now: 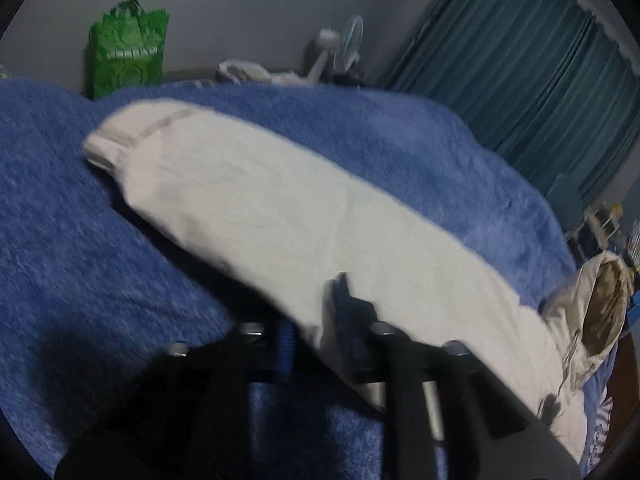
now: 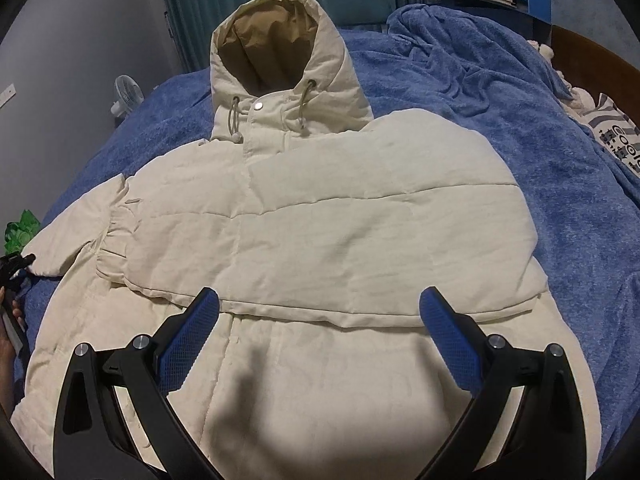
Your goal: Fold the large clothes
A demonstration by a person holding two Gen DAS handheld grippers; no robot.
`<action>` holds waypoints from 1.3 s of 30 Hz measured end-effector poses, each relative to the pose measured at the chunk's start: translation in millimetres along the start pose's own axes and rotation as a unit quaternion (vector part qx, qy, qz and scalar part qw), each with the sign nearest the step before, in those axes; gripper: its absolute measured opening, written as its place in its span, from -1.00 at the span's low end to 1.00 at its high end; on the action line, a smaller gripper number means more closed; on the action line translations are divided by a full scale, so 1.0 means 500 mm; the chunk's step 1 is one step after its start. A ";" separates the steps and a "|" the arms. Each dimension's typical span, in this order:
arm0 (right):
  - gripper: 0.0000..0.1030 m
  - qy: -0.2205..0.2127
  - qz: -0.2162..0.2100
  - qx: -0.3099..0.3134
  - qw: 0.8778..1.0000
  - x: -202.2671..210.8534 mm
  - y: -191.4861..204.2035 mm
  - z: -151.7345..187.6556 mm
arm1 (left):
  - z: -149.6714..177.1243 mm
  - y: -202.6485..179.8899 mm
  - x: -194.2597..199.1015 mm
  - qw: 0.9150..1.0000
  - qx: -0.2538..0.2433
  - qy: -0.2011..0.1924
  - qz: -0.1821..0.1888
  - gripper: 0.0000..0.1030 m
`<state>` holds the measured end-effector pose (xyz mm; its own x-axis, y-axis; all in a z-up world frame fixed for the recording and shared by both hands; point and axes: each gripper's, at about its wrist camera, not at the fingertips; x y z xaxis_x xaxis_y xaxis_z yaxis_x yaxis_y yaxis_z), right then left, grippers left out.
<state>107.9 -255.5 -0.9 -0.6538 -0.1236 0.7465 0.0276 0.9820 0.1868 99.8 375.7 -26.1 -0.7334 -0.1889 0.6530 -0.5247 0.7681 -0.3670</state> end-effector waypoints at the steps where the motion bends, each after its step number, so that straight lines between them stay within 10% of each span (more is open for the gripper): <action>1: 0.87 0.001 -0.001 0.000 1.000 -0.002 0.002 0.000 | -0.004 -0.004 0.010 1.000 -0.003 -0.013 0.002 -0.81; 9: 0.87 -0.003 -0.013 -0.008 1.000 0.012 0.001 -0.003 | -0.031 -0.195 0.127 0.985 -0.136 -0.100 0.038 -0.89; 17: 0.87 -0.020 -0.015 -0.034 0.999 0.041 -0.026 -0.022 | 0.062 -0.479 0.270 0.939 -0.272 -0.122 0.172 -0.90; 24: 0.87 -0.034 -0.014 -0.065 0.997 0.064 -0.069 -0.041 | 0.283 -0.687 0.323 0.864 -0.425 -0.085 0.257 -0.90; 31: 0.87 -0.042 -0.007 -0.099 0.994 0.072 -0.119 -0.055 | 0.430 -0.732 0.227 0.849 -0.454 0.031 0.269 -0.89; 35: 0.87 -0.042 -0.008 -0.109 0.993 0.073 -0.130 -0.058 | 0.452 -0.714 0.191 0.848 -0.441 0.103 0.277 -0.57; 39: 0.87 -0.041 -0.015 -0.112 0.993 0.079 -0.128 -0.061 | 0.461 -0.685 0.203 0.847 -0.421 0.144 0.292 0.43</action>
<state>103.3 -327.5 36.2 -0.7166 -0.1319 0.6849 0.1684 0.9202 0.3533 105.6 -47.8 13.0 -0.5630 0.4370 0.7015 0.4731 0.8664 -0.1600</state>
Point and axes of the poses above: each gripper's, at about its wrist camera, not at the fingertips, and x roughly against the way its jaws point, y to its left, z to its underside, and after that the axes turned 5 degrees about -x, right-handed
